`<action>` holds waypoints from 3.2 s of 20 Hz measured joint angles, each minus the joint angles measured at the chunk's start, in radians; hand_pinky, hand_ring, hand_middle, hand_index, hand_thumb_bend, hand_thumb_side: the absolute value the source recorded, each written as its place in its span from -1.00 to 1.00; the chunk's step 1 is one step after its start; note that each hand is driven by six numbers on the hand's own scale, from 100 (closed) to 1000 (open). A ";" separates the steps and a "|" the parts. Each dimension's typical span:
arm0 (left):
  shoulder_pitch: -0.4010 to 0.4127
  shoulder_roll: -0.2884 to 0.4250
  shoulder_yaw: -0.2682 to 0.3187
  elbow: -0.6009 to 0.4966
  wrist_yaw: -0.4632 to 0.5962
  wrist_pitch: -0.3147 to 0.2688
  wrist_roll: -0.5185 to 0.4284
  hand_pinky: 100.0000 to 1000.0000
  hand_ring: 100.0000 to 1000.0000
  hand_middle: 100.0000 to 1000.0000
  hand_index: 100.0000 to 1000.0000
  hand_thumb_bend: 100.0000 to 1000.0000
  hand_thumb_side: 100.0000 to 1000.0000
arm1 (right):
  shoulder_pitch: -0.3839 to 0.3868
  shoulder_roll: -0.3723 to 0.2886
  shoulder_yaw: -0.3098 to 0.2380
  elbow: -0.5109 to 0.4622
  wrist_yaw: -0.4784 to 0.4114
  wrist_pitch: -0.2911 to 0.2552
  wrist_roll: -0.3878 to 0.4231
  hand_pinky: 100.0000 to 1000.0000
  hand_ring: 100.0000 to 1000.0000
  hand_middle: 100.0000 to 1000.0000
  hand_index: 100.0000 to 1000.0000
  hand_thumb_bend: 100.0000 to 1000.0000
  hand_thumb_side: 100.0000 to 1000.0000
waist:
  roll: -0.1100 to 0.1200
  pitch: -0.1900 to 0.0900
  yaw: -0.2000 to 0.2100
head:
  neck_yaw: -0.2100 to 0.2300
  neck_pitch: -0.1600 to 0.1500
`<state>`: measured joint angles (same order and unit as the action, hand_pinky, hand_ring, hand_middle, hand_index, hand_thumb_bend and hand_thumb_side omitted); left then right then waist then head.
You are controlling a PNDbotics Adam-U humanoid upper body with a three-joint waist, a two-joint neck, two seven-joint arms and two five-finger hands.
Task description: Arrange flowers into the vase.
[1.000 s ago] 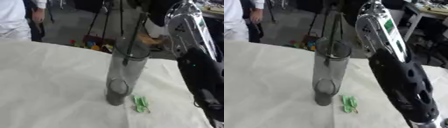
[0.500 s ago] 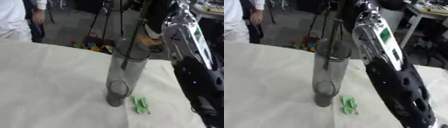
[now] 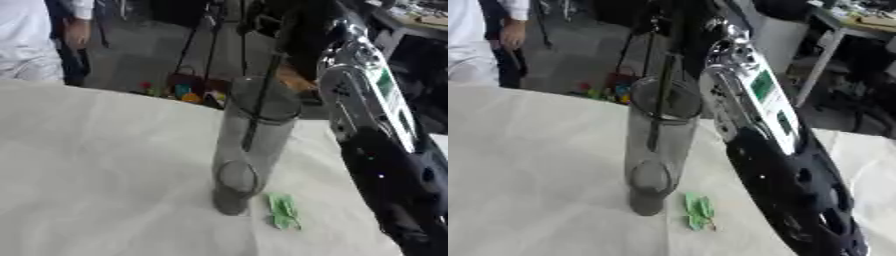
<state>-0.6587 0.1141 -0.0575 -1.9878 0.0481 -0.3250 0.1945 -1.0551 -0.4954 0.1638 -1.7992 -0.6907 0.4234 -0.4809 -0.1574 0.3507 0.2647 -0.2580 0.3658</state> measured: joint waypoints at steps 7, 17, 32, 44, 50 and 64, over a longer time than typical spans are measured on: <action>0.000 0.000 0.000 0.000 0.000 0.000 0.000 0.34 0.52 0.71 0.80 -1.00 1.00 | 0.013 0.001 0.006 -0.012 0.046 -0.016 0.011 -0.36 -0.50 -1.00 -1.00 -0.86 0.12 | 0.002 0.001 0.000 | 0.000 -0.003; -0.001 0.000 0.000 0.000 0.000 0.000 0.000 0.34 0.52 0.71 0.79 -1.00 1.00 | 0.036 0.009 0.017 -0.012 0.117 -0.009 0.032 -0.36 -0.39 -0.82 -1.00 -0.84 0.14 | 0.003 0.004 -0.001 | 0.001 -0.008; -0.009 -0.001 0.000 0.000 0.000 0.000 0.000 0.35 0.52 0.71 0.79 -1.00 1.00 | 0.044 0.027 0.021 -0.012 0.157 -0.059 0.057 -0.24 -0.21 -0.43 -0.99 -0.93 0.29 | 0.009 0.013 -0.004 | 0.001 -0.017; -0.009 -0.008 0.000 0.000 0.000 0.000 0.000 0.35 0.52 0.71 0.79 -1.00 1.00 | 0.052 0.033 0.027 -0.008 0.188 -0.142 0.081 -0.24 -0.22 -0.49 -0.98 -0.85 0.32 | 0.010 0.019 -0.001 | 0.000 -0.021; -0.009 -0.008 0.000 0.000 0.000 0.003 -0.003 0.35 0.52 0.71 0.79 -1.00 1.00 | 0.051 0.008 0.033 -0.010 0.265 -0.147 0.102 -0.27 -0.22 -0.51 -0.95 -0.89 0.34 | 0.011 0.019 -0.006 | 0.001 -0.021; -0.008 -0.008 0.000 0.000 0.004 0.004 -0.005 0.35 0.52 0.72 0.79 -1.00 1.00 | 0.050 -0.022 0.033 -0.038 0.484 -0.160 0.165 -0.26 -0.22 -0.49 -0.72 -1.00 0.40 | 0.016 0.019 -0.007 | 0.001 -0.022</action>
<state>-0.6664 0.1058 -0.0580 -1.9878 0.0517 -0.3208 0.1897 -1.0055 -0.5172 0.1968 -1.8367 -0.2070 0.2629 -0.3164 -0.1415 0.3693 0.2573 -0.2568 0.3434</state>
